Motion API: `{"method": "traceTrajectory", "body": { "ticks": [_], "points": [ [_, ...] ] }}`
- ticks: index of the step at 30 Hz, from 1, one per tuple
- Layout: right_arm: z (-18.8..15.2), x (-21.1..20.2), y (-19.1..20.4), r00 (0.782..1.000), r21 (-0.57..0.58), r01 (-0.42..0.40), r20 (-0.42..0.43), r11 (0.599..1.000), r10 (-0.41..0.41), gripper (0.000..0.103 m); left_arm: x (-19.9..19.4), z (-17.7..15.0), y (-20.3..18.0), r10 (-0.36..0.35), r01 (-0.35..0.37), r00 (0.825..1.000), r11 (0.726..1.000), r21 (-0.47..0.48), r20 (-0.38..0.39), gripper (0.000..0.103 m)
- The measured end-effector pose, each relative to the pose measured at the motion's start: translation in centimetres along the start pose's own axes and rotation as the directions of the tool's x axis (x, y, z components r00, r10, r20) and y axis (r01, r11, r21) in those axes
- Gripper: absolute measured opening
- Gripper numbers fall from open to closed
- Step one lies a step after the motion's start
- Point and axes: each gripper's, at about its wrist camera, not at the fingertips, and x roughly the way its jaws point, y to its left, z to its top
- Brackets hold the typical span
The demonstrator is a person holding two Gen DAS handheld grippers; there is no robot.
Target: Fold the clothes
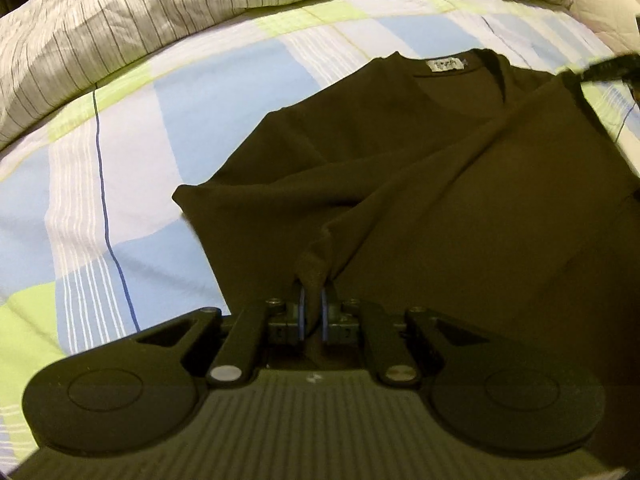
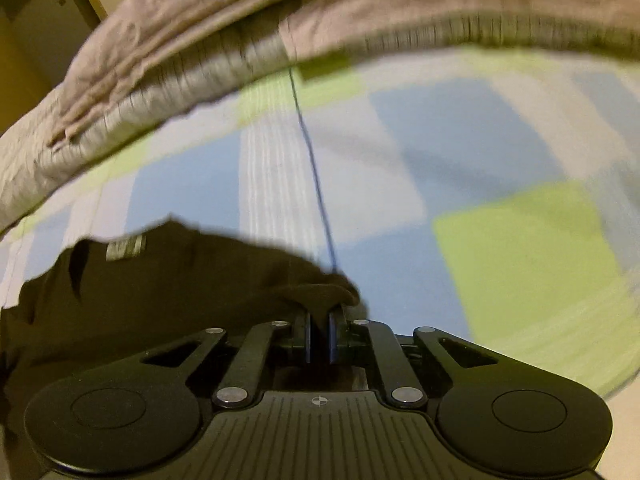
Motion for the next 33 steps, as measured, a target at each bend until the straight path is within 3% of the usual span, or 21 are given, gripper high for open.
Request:
{"method": "traceTrajectory", "body": {
  "ticks": [5, 10, 11, 13, 17, 21, 26, 33],
  "points": [
    [1.9, -0.5, 0.3, 0.993, -0.020, 0.086, 0.086, 0.996, -0.083, 0.007, 0.1, 0.4, -0.3, 0.028, -0.028, 1.000, 1.000, -0.007, 0.004, 0.009],
    [-0.9, -4.0, 1.7, 0.996, 0.000, 0.018, 0.093, 1.000, -0.018, 0.012, -1.4, -0.4, 0.2, 0.044, -0.042, 0.998, 0.997, -0.060, 0.033, 0.013],
    [-2.3, -4.4, 2.2, 0.997, -0.003, 0.001, 0.072, 1.000, -0.001, 0.018, -1.8, -0.7, 0.3, 0.044, -0.042, 0.998, 0.997, -0.067, 0.034, 0.013],
    [-6.0, -5.2, 3.4, 1.000, -0.023, -0.021, 0.015, 1.000, 0.021, 0.064, -1.9, -1.7, 0.1, 0.048, -0.048, 0.999, 0.997, -0.059, 0.010, 0.013],
    [-13.8, -5.6, 5.0, 0.988, -0.091, 0.030, -0.146, 0.995, -0.043, 0.065, -2.0, -4.1, -0.4, 0.082, -0.083, 0.996, 0.996, -0.039, -0.038, 0.013],
    [-18.5, -8.7, 5.5, 0.972, -0.145, 0.124, -0.180, 0.982, -0.149, 0.065, -4.1, -6.5, -1.0, 0.094, -0.096, 0.995, 0.994, -0.050, -0.033, 0.013],
    [-21.5, -13.5, 6.8, 0.961, -0.103, 0.177, -0.198, 0.979, -0.194, 0.065, -7.3, -10.8, -5.0, -0.010, 0.009, 0.999, 0.999, -0.035, -0.035, 0.015],
    [-27.0, -16.8, 9.4, 0.939, -0.006, 0.173, -0.300, 0.985, -0.167, 0.065, -8.2, -19.6, -11.0, -0.128, 0.133, 0.979, 0.991, 0.025, -0.156, 0.019]
  ]
}}
